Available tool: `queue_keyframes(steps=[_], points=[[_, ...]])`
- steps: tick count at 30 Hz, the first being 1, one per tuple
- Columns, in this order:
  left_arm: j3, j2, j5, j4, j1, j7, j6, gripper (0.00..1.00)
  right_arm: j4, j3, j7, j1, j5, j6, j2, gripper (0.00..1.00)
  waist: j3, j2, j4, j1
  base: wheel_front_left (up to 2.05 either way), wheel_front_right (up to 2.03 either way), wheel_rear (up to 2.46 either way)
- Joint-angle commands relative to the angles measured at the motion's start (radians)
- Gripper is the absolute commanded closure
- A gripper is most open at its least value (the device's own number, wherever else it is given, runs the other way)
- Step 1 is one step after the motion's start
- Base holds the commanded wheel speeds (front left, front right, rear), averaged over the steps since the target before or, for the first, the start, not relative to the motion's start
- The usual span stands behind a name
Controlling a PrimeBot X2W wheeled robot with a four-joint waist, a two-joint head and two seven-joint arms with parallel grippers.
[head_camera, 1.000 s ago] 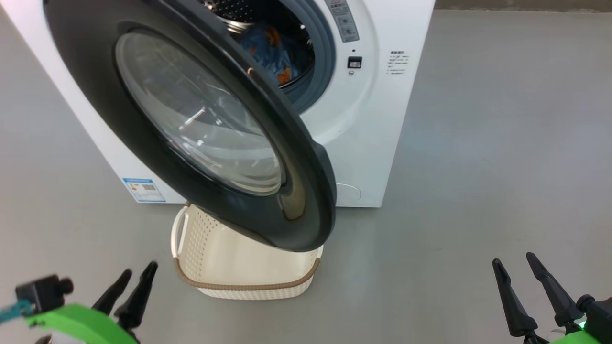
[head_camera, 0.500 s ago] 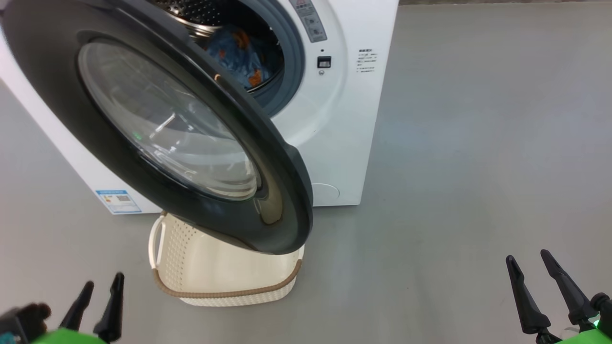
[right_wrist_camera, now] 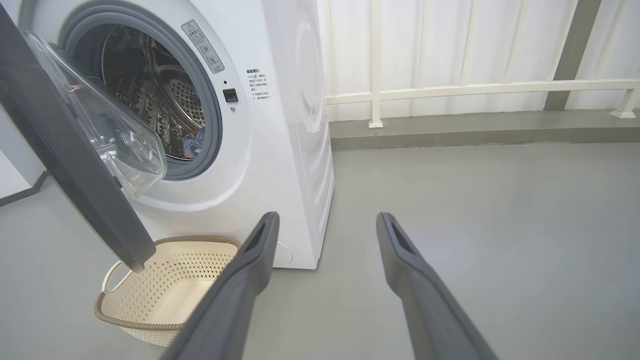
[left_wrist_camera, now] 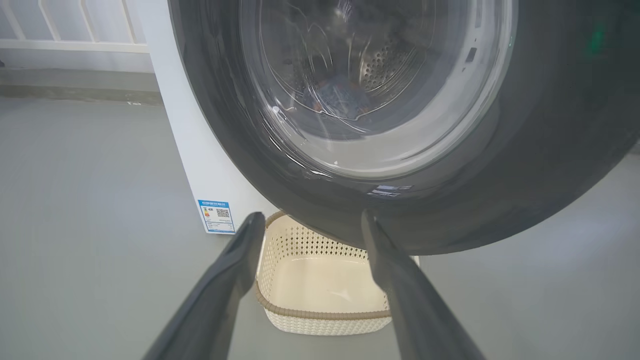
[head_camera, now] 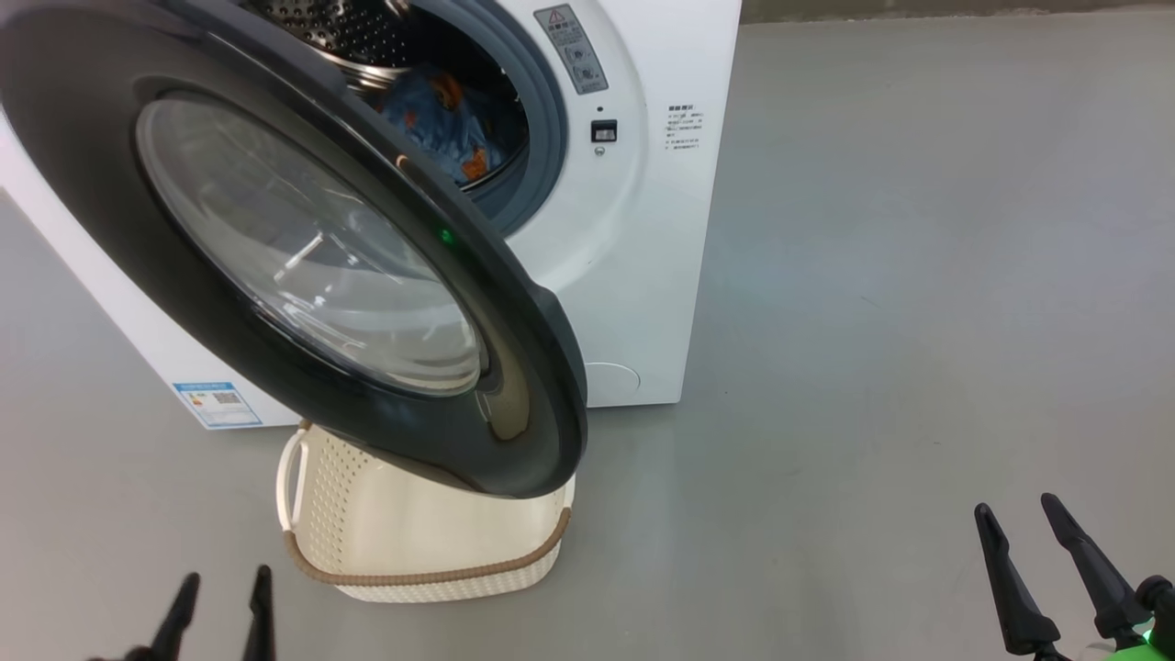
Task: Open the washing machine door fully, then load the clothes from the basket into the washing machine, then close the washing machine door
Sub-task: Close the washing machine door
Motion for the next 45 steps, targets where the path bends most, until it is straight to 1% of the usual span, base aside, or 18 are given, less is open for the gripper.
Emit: queue_keyframes(steps=[1,4,8,18,19,20,21,22,23,29,38,45], points=[[0.044,0.003,0.026,-0.037,-0.006,-0.009,-0.002,0.00,-0.021,0.016,-0.005,0.008,-0.017,0.002,-0.019,0.00,-0.003,0.0000,0.003,0.0001,0.00,0.00,0.00],[0.062,-0.025,0.068,-0.062,0.013,-0.009,-0.002,0.00,-0.019,0.016,-0.005,0.012,-0.016,0.002,-0.016,0.00,-0.008,0.0000,0.009,0.0001,0.00,0.00,0.00],[0.080,-0.044,0.094,-0.086,0.022,-0.009,-0.002,0.00,-0.019,0.017,-0.005,0.020,-0.018,0.002,-0.012,0.00,-0.015,0.0000,0.019,0.0001,0.00,0.00,0.00],[0.066,-0.051,0.103,-0.086,0.012,-0.009,-0.002,0.00,-0.019,0.027,-0.005,0.010,-0.015,0.002,-0.010,0.00,-0.017,0.0000,0.033,0.0001,0.00,0.00,0.00],[0.061,-0.051,0.104,-0.086,0.011,-0.009,-0.002,0.00,-0.020,0.029,-0.005,0.007,-0.013,0.002,-0.009,0.07,-0.017,0.0000,0.035,0.0001,0.00,0.00,0.00],[0.059,-0.051,0.105,-0.089,0.009,-0.009,-0.002,0.00,-0.021,0.035,-0.005,0.003,-0.010,0.002,-0.008,0.39,-0.018,0.0000,0.037,0.0001,0.00,0.00,0.00],[0.057,-0.052,0.106,-0.091,0.007,-0.009,-0.002,0.00,-0.022,0.040,-0.005,-0.002,-0.005,0.002,-0.007,0.62,-0.018,0.0000,0.039,0.0001,0.00,0.00,0.00],[0.056,-0.053,0.108,-0.094,0.005,-0.009,-0.002,0.00,-0.024,0.044,-0.005,-0.010,-0.002,0.002,-0.006,0.97,-0.018,0.0000,0.041,0.0001,0.00,0.00,0.00],[0.054,-0.054,0.109,-0.096,0.003,-0.009,-0.002,0.00,-0.026,0.047,-0.005,-0.021,0.002,0.002,-0.004,1.00,-0.018,0.0000,0.044,0.0001,0.00,0.00,0.00],[0.044,-0.062,0.110,-0.103,-0.008,-0.009,-0.002,0.00,-0.051,0.095,-0.005,-0.128,0.010,0.002,0.014,1.00,-0.021,0.0000,0.065,0.0001,0.00,0.00,0.00],[0.036,-0.070,0.103,-0.120,-0.014,-0.009,-0.002,0.00,-0.171,0.187,-0.005,-0.324,0.035,0.002,0.052,1.00,-0.032,0.0000,0.119,0.0001,0.00,0.00,0.00],[0.019,-0.072,0.099,-0.131,-0.011,-0.009,-0.002,0.00,-0.269,0.305,-0.005,-0.407,0.046,0.002,0.077,1.00,-0.044,0.0000,0.174,0.0001,0.00,0.00,0.00]])
